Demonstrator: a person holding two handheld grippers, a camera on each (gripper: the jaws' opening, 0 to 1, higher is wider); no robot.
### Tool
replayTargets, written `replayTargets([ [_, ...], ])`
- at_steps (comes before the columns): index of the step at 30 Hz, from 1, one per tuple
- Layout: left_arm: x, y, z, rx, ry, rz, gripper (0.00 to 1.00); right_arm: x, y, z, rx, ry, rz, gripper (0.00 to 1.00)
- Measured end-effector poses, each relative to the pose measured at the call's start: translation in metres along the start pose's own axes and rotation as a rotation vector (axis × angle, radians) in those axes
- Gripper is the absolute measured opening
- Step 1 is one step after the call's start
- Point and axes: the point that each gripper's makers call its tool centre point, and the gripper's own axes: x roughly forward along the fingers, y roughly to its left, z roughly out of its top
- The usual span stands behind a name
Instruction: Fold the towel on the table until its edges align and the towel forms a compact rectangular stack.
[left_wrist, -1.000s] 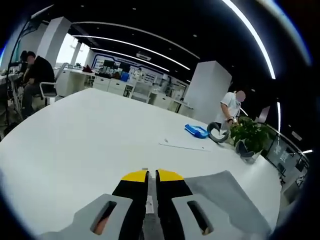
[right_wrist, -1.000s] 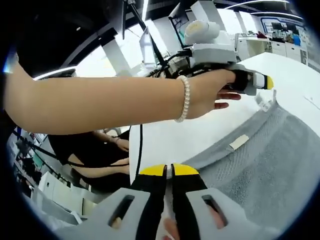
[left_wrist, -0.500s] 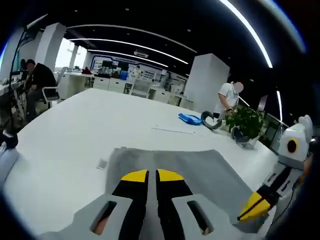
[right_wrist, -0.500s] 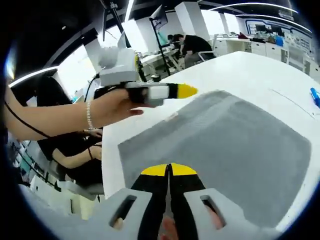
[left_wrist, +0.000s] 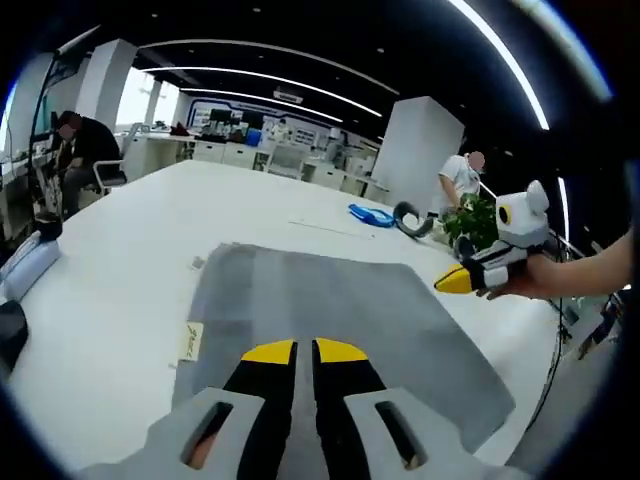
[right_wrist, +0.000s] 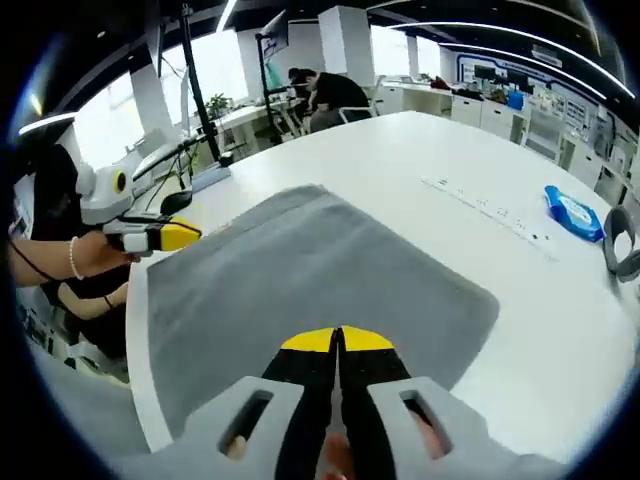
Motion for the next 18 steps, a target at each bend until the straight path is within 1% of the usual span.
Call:
replayTargets([
  [2, -0.006, -0.004, -0.010, 0.005, 0.013, 0.012, 0.06, 0.001, -0.013, 0.002, -0.009, -0.001, -0.028, 0.00],
  [4, -0.012, 0.002, -0.030, 0.016, 0.081, 0.073, 0.06, 0.003, -0.026, 0.004, -0.017, 0.008, -0.050, 0.00],
  [5, -0.016, 0.001, -0.039, 0.012, 0.114, 0.105, 0.06, 0.005, -0.034, 0.004, -0.014, 0.015, -0.065, 0.00],
  [7, -0.020, -0.009, -0.044, 0.012, 0.094, 0.089, 0.06, 0.010, -0.044, 0.002, 0.004, 0.023, -0.083, 0.00],
  [9, -0.024, -0.013, -0.051, 0.031, 0.108, 0.100, 0.06, 0.015, -0.053, -0.005, 0.057, 0.044, -0.094, 0.00],
  [10, -0.028, -0.018, -0.054, 0.043, 0.118, 0.105, 0.06, 0.019, -0.056, -0.010, 0.100, 0.061, -0.095, 0.00],
  [11, -0.029, -0.021, -0.056, 0.045, 0.117, 0.105, 0.06, 0.021, -0.058, -0.011, 0.105, 0.061, -0.094, 0.00],
  [13, -0.032, -0.027, -0.062, 0.026, 0.124, 0.096, 0.06, 0.027, -0.063, -0.016, 0.100, 0.076, -0.099, 0.00],
  [14, -0.033, -0.029, -0.065, 0.015, 0.130, 0.093, 0.06, 0.028, -0.065, -0.020, 0.085, 0.100, -0.111, 0.00],
  [18, -0.033, -0.033, -0.075, -0.002, 0.149, 0.094, 0.06, 0.032, -0.067, -0.031, 0.046, 0.152, -0.123, 0.00],
])
